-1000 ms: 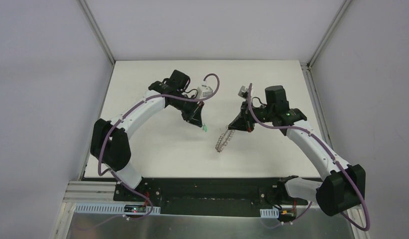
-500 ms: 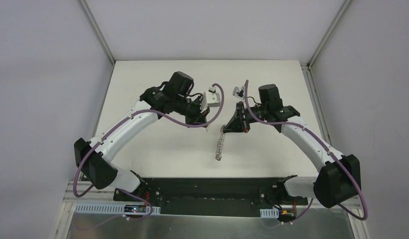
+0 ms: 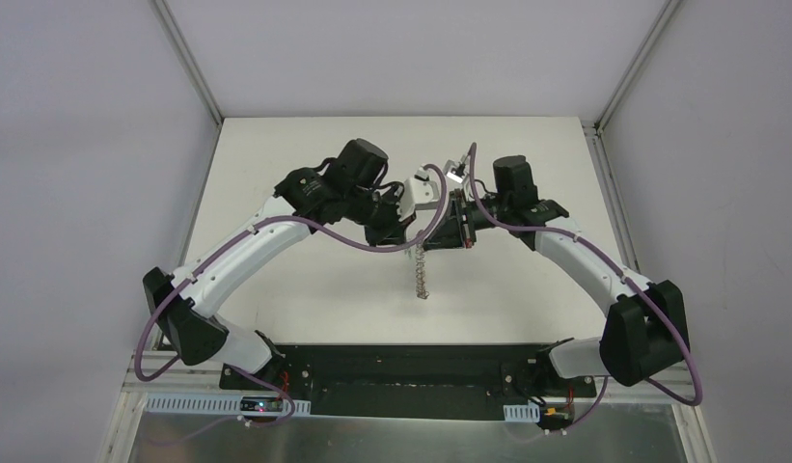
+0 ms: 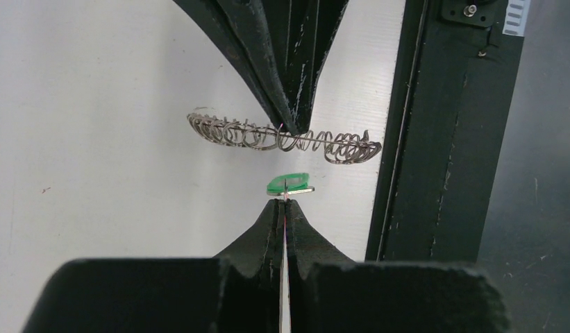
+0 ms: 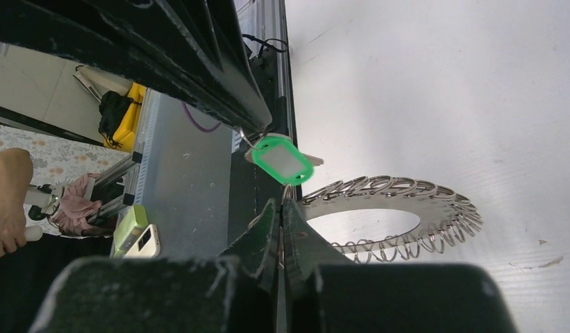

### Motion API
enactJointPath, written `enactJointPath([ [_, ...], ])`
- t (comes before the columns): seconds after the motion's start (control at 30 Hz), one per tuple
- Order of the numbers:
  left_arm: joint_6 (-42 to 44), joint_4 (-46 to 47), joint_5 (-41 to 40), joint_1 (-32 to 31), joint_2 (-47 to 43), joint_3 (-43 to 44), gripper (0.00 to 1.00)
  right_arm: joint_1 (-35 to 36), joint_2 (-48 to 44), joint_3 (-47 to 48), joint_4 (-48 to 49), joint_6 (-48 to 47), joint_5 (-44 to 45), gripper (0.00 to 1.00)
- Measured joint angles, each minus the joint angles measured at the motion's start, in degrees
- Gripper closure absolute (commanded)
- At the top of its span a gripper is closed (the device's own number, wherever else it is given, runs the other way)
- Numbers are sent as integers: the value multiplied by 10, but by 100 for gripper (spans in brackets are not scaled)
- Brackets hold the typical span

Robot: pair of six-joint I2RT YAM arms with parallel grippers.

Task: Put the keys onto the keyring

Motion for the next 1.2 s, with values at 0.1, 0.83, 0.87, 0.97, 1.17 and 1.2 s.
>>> enactJointPath([
  [0.1,-9,-23,12,-3,13,26,100,2,0,0,5,-2,2,100],
  [0.83,-229,44,174,60,50,-23,100,3,-28,0,-4,-50,17,100],
  [0.87,-237,50,178,63,51,-23,100,3,-29,0,-5,-51,18,100],
  [0.97,-256,64,192,70,52,-23,100,3,-31,0,-6,-57,26,100],
  [1.17,-279,78,214,70,59,-23,100,4,-31,0,-10,-62,32,100],
  [1.2,-281,78,215,70,59,-23,100,5,-31,0,-10,-62,32,100],
])
